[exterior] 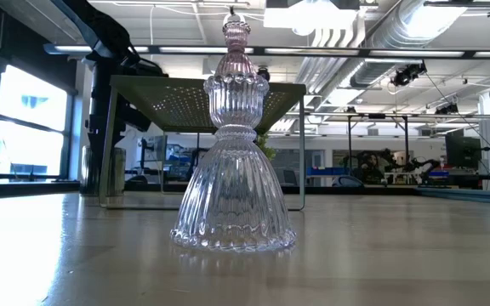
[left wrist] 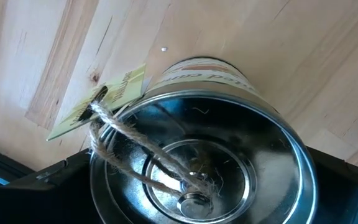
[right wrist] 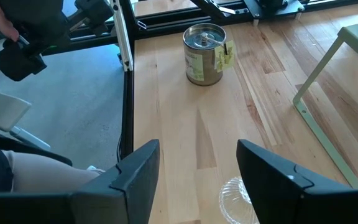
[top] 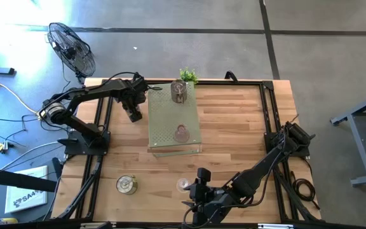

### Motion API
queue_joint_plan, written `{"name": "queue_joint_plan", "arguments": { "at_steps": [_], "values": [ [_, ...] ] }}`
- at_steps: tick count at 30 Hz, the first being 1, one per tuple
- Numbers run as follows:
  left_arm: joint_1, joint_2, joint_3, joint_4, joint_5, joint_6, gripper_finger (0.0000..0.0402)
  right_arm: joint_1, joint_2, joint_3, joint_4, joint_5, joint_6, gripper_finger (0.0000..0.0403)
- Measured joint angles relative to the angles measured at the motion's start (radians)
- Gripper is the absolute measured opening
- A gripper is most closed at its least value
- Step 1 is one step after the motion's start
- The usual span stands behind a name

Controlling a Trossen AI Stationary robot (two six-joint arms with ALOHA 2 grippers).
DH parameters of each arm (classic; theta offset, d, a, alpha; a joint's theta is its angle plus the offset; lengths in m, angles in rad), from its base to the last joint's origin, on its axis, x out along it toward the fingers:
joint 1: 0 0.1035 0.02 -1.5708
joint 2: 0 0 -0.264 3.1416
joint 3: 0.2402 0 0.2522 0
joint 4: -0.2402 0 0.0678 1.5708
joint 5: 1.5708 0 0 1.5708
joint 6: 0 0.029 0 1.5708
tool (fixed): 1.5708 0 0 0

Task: Pick & Place candle stick holders
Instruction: Put the top brown scented candle on the shelf

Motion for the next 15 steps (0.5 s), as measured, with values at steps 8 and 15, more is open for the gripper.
{"name": "queue_joint_plan", "arguments": {
  "at_steps": [8, 15],
  "values": [
    [0.0, -0.002, 0.001, -0.009, 0.005, -0.01, 0.0358, 0.0, 0.0, 0.0, 0.0, 0.0, 0.0, 0.0209],
    [-0.001, -0.006, 0.001, -0.029, -0.016, -0.014, 0.0358, 0.0, 0.0, 0.0, 0.0, 0.0, -0.004, 0.0208]
  ]
}}
